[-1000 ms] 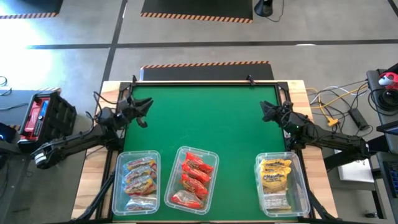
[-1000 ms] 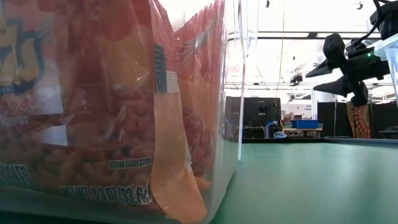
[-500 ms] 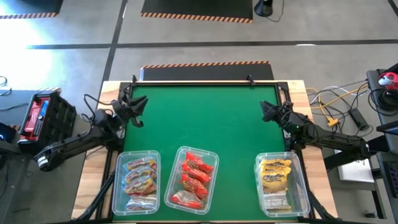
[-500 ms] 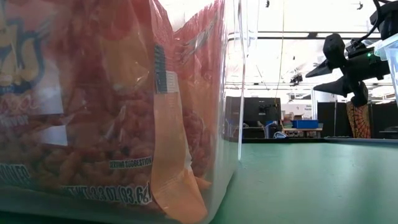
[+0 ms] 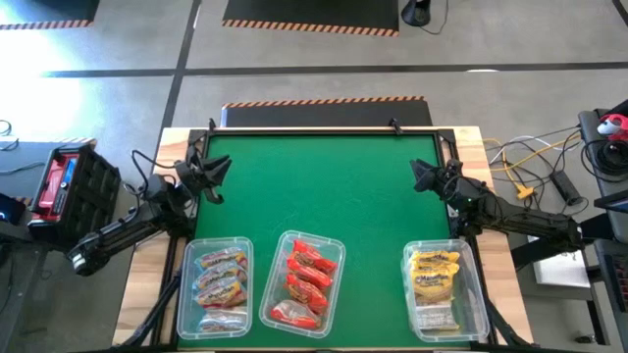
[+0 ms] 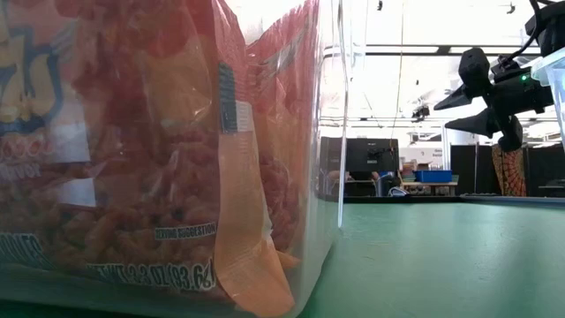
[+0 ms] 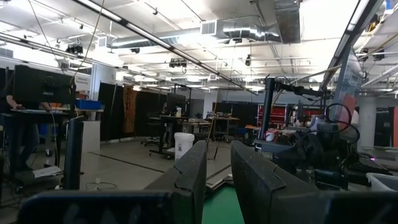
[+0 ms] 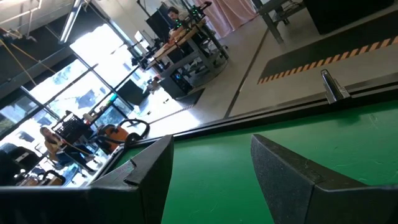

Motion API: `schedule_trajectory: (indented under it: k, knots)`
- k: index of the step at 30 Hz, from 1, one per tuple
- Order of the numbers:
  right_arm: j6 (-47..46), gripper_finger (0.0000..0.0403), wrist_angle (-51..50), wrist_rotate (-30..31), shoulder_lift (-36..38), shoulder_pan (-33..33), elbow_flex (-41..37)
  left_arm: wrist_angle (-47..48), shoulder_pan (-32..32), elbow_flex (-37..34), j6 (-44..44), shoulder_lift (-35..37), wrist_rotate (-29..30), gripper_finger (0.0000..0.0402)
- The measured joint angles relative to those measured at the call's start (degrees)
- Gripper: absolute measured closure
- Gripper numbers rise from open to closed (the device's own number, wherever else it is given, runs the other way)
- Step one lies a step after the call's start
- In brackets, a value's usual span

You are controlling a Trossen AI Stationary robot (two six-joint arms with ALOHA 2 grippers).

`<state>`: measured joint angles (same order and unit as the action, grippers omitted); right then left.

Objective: Sort Maruchan noodles
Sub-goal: Return to Home Position

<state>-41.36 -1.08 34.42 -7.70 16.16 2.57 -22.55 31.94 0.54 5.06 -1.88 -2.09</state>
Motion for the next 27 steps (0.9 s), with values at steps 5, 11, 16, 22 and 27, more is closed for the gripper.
schedule_trajectory:
  k: [5,11,16,22,27]
  knots:
    - [0.0,0.0200,0.0,0.0,0.0,0.0,0.0,2.8,0.0,0.0,0.0,1.9,0.0,0.0345]
    - [0.0,0.0199,0.0,0.0,0.0,0.0,0.0,3.9,0.0,0.0,0.0,1.3,0.0,0.0345]
    - [0.0,0.0200,0.0,0.0,0.0,0.0,0.0,3.9,0.0,0.0,0.0,1.3,0.0,0.0345]
    - [0.0,0.0199,0.0,0.0,0.0,0.0,0.0,3.9,0.0,0.1,0.0,1.2,0.0,0.0345]
    - [0.0,0.0200,0.0,0.0,0.0,0.0,0.0,3.7,0.0,0.5,0.0,1.2,0.0,0.0345]
